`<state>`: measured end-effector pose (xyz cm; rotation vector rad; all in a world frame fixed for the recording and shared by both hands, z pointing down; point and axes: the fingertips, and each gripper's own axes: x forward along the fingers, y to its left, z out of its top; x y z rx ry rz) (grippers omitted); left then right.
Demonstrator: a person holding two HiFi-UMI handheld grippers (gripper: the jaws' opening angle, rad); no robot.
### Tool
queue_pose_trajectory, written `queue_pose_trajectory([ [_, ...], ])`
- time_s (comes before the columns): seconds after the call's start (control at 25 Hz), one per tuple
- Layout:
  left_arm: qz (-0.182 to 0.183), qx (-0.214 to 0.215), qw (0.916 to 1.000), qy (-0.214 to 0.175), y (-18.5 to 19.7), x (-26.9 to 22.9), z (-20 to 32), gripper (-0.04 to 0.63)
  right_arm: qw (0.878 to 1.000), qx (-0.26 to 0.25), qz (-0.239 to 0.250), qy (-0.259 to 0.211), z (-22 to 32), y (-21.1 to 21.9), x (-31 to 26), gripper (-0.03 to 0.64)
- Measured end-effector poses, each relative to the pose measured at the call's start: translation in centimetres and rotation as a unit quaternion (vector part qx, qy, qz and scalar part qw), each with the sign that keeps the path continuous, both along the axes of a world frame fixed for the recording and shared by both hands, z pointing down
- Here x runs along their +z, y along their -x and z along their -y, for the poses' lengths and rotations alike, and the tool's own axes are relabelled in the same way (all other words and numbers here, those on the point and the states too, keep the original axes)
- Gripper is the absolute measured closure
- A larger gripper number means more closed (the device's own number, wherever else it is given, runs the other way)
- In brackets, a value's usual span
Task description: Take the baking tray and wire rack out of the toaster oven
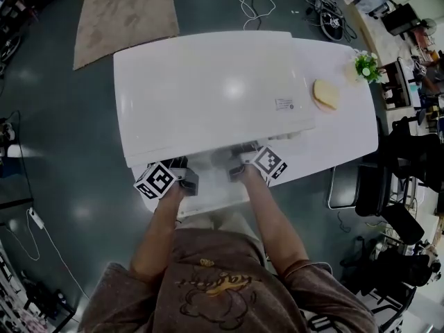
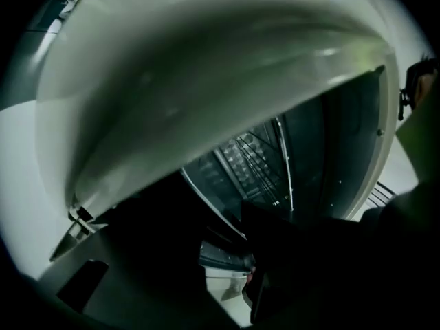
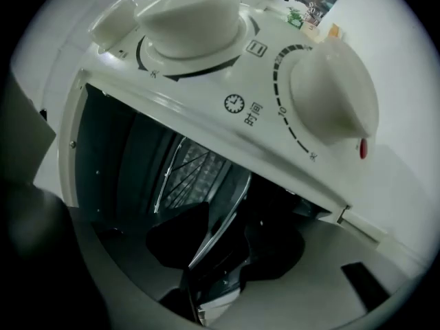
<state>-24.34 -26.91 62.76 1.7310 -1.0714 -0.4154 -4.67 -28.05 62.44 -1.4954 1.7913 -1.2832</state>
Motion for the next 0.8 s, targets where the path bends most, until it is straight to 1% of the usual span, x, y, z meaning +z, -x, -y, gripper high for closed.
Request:
queue_pose_trajectory([
  [0.08,-0.008,0.003,1.0000,0.005,-0.2,0.1,0.2,0.443,1.000,0.003,0.001,-0.001,0.4,0.0,-0.1,0.480],
  [0.16,-0.018,0.004,0.9998,0.008,-0.3,0.1,0.3,0.450,1.000,-0.003,0.005,-0.015,0.8,0.1,-0.5,0.482],
  [0.24,-0.031,0.002,0.9995,0.011,-0.5,0.1,0.3,0.460,1.000,-0.004,0.007,-0.014,0.7,0.1,-0.5,0.485],
  [0.36,-0.043,-0.005,0.9989,0.016,-0.5,0.3,0.1,0.471,1.000,0.008,0.012,0.019,0.2,-0.2,0.4,0.489],
  [0.4,-0.045,-0.007,0.9988,0.018,-0.4,0.3,0.1,0.472,1.000,0.008,0.011,0.023,0.1,-0.2,0.5,0.491],
  [0.64,-0.052,-0.017,0.9982,0.025,-0.3,0.6,-1.4,0.480,0.999,-0.001,0.015,0.036,-1.2,-0.1,0.9,0.496],
  [0.8,-0.055,-0.013,0.9979,0.032,-0.4,0.6,-3.0,0.482,0.999,-0.007,0.024,0.037,-2.9,-0.3,0.8,0.500],
])
